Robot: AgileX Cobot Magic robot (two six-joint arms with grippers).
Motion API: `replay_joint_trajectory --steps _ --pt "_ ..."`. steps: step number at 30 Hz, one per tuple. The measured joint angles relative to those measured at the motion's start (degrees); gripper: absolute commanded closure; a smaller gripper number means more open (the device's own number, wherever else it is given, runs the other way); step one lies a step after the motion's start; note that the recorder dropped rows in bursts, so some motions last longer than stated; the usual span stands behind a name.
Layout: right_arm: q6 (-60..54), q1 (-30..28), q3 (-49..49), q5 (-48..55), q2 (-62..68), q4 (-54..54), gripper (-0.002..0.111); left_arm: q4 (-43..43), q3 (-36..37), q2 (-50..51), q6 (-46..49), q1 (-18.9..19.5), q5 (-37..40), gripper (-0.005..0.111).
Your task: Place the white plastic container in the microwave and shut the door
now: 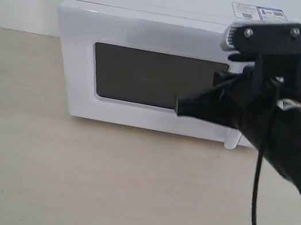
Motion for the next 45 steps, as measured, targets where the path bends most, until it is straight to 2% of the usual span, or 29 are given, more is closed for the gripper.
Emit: replay_joint_trajectory --steps 3,7,13,25,30,33,38,41,45 --pt "5.0 9.9 10.8 -6.9 -8.8 1.1 0.109 0.0 0.0 0.0 0.1 0.0 -0.9 0.102" --pt "7.1 14.5 18.1 -9.8 -18.2 1.8 0.109 0.0 0.0 0.0 0.1 0.0 -1.0 0.102" --pt "7.3 14.6 18.4 -10.8 -25.0 1.8 0.109 0.0 0.0 0.0 0.1 0.0 -1.2 0.102" --pt "6.4 13.8 18.4 -10.0 -30.5 2.0 0.109 0.0 0.0 0.0 0.1 0.0 -1.5 0.102" --pt "0.2 4.6 18.4 0.8 -38.5 2.0 0.109 0.0 0.0 0.0 0.1 0.0 -1.5 0.102" --pt "-3.4 -4.0 18.4 11.6 -42.5 2.0 0.109 0.0 0.0 0.0 0.1 0.0 -1.5 0.102" --pt "-7.3 -23.0 18.4 29.7 -49.8 2.2 0.109 0.0 0.0 0.0 0.1 0.0 -1.5 0.102" --pt "-7.7 -32.0 18.4 37.3 -52.8 2.2 0.109 0.0 0.0 0.0 0.1 0.0 -1.5 0.102" --pt "-7.9 -38.6 18.4 43.0 -53.6 2.2 0.109 0.0 0.0 0.0 0.1 0.0 -1.5 0.102"
